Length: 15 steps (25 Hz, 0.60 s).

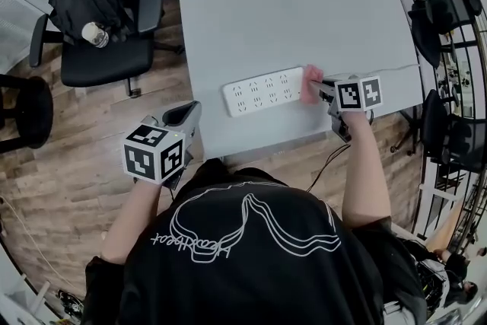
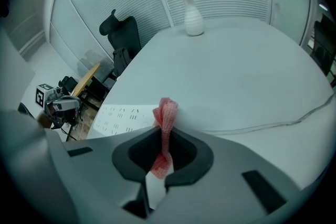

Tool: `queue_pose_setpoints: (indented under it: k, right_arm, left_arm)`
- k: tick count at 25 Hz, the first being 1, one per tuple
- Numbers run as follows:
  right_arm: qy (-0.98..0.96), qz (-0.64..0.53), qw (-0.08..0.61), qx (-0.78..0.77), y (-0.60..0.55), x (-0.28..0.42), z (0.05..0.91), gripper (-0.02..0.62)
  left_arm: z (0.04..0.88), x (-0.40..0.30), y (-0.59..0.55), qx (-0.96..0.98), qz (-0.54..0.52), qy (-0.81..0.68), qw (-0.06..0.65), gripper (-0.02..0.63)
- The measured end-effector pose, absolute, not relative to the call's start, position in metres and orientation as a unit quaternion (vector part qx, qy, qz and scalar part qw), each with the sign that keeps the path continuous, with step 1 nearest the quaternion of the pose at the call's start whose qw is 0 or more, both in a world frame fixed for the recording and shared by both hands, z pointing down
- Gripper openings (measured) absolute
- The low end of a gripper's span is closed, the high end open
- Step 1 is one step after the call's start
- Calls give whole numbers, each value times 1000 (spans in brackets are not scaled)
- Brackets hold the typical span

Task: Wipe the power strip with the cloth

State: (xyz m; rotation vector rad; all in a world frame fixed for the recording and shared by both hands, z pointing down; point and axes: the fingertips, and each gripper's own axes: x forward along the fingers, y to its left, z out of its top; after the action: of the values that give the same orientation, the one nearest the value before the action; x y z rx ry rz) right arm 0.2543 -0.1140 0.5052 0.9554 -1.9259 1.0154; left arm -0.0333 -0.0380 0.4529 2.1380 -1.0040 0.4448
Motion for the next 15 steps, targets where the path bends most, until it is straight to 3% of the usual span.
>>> queue_pose_setpoints:
  k: [6,15]
  right_arm:
    - [-774,381,327,385,-110,269,490,38]
    - [-885,267,126,360,-64,248,373,38]
  left_arm:
    - [446,-25,-25,823,180,-403,358,12]
    - [380,21,15,832,157,-423,322,12]
